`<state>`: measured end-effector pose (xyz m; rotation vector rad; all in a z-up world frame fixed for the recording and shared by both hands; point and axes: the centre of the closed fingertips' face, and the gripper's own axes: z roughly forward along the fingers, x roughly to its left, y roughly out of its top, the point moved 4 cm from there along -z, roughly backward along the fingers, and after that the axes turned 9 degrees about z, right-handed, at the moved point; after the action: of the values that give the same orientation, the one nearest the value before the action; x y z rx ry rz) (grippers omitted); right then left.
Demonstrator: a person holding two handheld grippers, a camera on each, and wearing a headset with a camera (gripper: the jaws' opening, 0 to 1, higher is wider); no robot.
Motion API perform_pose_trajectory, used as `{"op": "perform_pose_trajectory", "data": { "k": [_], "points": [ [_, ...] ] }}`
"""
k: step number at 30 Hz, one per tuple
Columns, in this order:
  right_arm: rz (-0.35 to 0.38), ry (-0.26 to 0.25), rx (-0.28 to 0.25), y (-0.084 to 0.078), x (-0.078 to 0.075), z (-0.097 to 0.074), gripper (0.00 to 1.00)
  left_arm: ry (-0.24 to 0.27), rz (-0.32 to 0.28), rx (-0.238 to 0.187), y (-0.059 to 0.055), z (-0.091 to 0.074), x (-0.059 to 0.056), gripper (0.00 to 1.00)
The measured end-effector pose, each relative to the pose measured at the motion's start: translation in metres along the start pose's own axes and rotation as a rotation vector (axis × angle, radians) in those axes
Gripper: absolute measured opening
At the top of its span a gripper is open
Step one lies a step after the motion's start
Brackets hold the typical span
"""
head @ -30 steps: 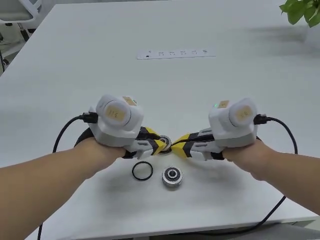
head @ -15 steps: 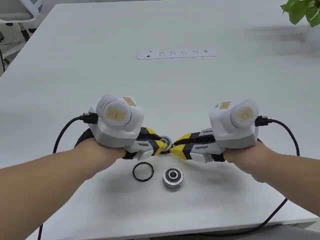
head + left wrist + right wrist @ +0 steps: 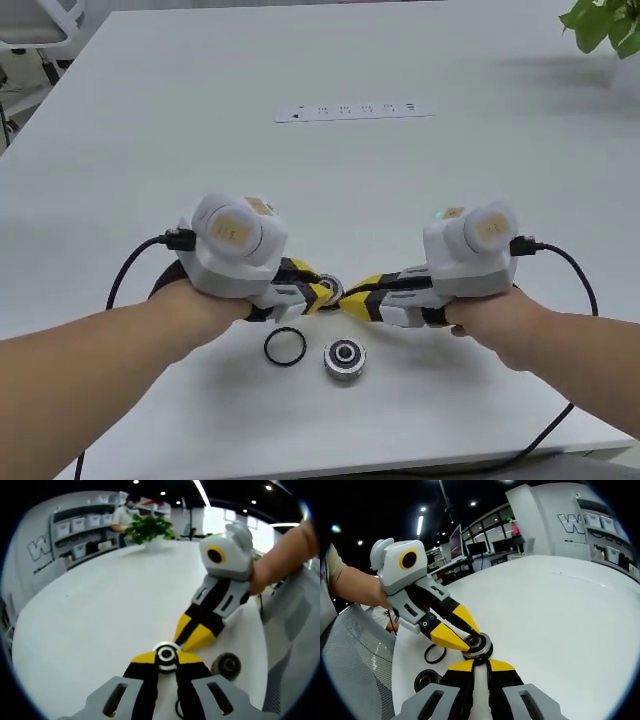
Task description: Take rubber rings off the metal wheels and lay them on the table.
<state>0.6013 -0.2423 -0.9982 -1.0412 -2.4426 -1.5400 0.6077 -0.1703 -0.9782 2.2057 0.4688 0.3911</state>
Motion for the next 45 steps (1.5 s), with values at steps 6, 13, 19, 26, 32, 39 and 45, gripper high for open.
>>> {"op": "perform_pose_trajectory", "data": {
  "k": [6,13,19,26,32,39,45],
  "points": [
    [0.020,-0.012,0.002,0.000,-0.003,0.000,0.00,0.004,0.001,0.002,0.000,0.000,0.000,0.13],
    [0.102,-0.007,-0.021,0.000,-0.004,-0.001,0.00,0.009,0.004,0.004,0.000,0.000,0.000,0.13],
    [0.198,0.011,-0.075,0.005,-0.001,-0.006,0.00,0.013,0.003,0.006,0.000,0.000,0.000,0.12],
    [0.270,0.038,-0.108,0.009,0.004,-0.007,0.00,0.016,0.001,0.008,0.001,0.000,-0.002,0.12],
    [0.346,0.061,-0.129,0.009,0.002,-0.009,0.00,0.018,0.004,0.011,0.001,0.000,-0.002,0.12],
    [0.392,0.088,-0.137,0.011,0.008,-0.007,0.00,0.021,0.007,0.013,0.001,0.000,-0.002,0.12],
    [0.401,0.111,-0.135,0.013,0.014,-0.005,0.00,0.021,0.010,0.015,0.001,0.000,-0.003,0.12]
  ]
}}
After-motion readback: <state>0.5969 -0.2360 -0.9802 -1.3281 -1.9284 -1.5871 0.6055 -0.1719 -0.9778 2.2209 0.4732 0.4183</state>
